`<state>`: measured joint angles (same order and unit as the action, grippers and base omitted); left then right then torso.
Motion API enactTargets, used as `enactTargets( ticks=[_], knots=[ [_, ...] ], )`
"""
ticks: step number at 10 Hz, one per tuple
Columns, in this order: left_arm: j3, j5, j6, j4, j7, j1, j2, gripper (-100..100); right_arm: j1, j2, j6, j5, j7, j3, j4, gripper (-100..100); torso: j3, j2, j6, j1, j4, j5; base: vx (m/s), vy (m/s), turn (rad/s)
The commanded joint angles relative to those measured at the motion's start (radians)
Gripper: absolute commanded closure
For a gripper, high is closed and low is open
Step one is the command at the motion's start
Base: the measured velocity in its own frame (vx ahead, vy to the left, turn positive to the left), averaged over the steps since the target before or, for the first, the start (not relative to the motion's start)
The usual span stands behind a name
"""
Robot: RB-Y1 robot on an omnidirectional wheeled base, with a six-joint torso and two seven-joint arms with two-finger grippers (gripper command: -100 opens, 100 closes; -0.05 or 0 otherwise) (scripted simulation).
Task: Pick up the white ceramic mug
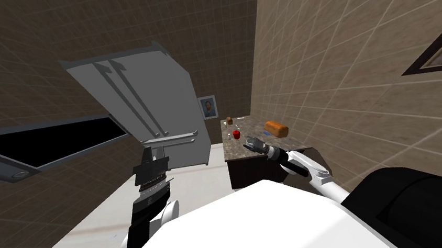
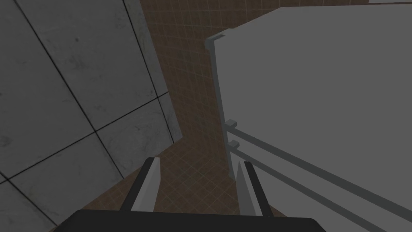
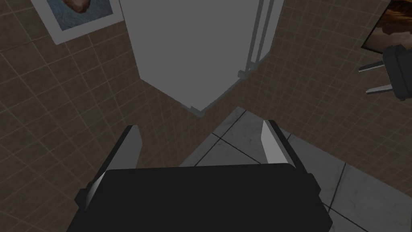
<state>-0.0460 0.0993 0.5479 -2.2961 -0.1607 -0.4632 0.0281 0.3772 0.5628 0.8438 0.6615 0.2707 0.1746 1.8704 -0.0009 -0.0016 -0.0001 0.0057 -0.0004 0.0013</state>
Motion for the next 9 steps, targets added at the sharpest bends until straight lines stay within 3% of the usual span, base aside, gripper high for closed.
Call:
enactTargets(
  ticks=[1, 4, 5, 9],
  knots=[
    [0.000, 0.000, 0.000, 0.000, 0.000, 0.000, 0.000, 0, 0.005, 0.024, 0.005, 0.032, 0.012, 0.008, -0.006, -100, 0.000, 0.000, 0.000, 0.000, 0.000, 0.000, 0.012, 0.066, 0.021],
    [0.000, 0.000, 0.000, 0.000, 0.000, 0.000, 0.000, 0, -0.002, 0.120, 0.013, 0.129, 0.075, 0.025, -0.088, -100, 0.001, 0.001, 0.000, -0.001, 0.000, 0.000, 0.006, 0.072, 0.060],
    [0.000, 0.000, 0.000, 0.000, 0.000, 0.000, 0.000, 0, -0.002, 0.125, 0.013, 0.135, 0.075, 0.025, -0.088, -100, 0.001, 0.001, 0.000, -0.001, 0.000, 0.000, 0.004, 0.057, 0.016],
    [0.000, 0.000, 0.000, 0.000, 0.000, 0.000, 0.000, 0, -0.004, 0.255, -0.005, 0.253, 0.172, 0.029, -0.199, -100, 0.001, 0.002, 0.000, -0.002, 0.000, 0.000, 0.002, 0.059, 0.080]
  ],
)
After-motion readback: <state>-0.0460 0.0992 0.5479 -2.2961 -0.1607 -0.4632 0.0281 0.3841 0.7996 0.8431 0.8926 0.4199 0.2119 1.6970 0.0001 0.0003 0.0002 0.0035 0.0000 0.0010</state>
